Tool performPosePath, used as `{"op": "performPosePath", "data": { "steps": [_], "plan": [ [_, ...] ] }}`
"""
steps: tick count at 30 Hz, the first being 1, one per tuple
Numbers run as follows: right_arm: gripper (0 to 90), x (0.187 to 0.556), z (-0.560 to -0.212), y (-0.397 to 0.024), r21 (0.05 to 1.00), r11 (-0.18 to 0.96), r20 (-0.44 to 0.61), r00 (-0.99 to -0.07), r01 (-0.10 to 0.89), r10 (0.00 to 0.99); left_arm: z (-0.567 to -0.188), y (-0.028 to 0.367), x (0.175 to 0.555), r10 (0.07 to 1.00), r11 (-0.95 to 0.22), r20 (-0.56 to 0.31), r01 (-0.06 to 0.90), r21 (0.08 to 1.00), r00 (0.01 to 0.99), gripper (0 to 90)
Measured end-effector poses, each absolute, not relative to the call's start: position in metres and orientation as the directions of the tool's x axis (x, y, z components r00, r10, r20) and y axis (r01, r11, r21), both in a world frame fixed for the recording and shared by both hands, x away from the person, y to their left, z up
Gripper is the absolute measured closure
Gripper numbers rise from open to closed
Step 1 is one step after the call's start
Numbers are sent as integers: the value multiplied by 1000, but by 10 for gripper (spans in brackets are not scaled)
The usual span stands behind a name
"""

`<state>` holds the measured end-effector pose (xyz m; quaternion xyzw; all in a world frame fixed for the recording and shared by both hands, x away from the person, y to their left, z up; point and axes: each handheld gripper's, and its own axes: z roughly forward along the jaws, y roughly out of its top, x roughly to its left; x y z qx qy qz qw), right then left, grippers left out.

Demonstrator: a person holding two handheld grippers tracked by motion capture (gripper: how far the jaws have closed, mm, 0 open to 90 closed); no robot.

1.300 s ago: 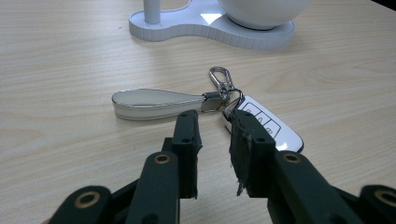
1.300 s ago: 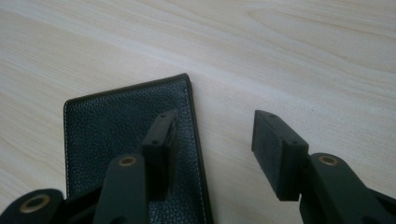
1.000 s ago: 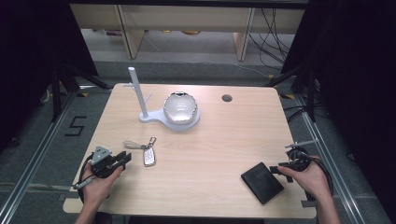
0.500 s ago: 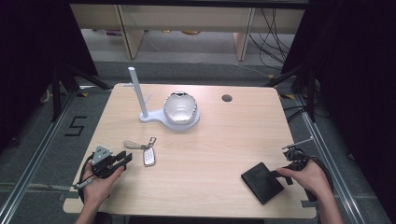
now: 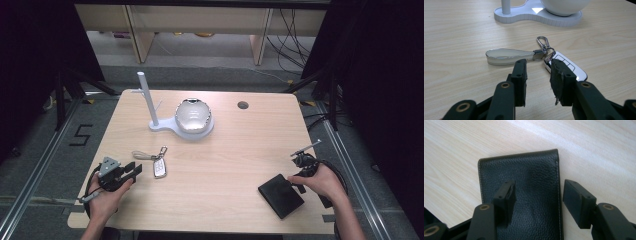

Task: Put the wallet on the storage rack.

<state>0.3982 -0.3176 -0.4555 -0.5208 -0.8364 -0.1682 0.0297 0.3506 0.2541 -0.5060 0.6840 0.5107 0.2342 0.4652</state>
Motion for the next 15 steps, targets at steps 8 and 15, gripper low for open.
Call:
{"op": "performPosePath", "data": {
  "steps": [8, 15],
  "plan": [
    [417, 413, -452, -308, 263, 546, 166, -594, 796, 787, -506, 251, 350, 911, -70, -140, 481, 874, 387, 676],
    [394, 426, -453, -304, 245, 535, 178, -580, 808, 795, -506, 251, 351, 912, -63, -144, 479, 875, 384, 666]
  ]
}}
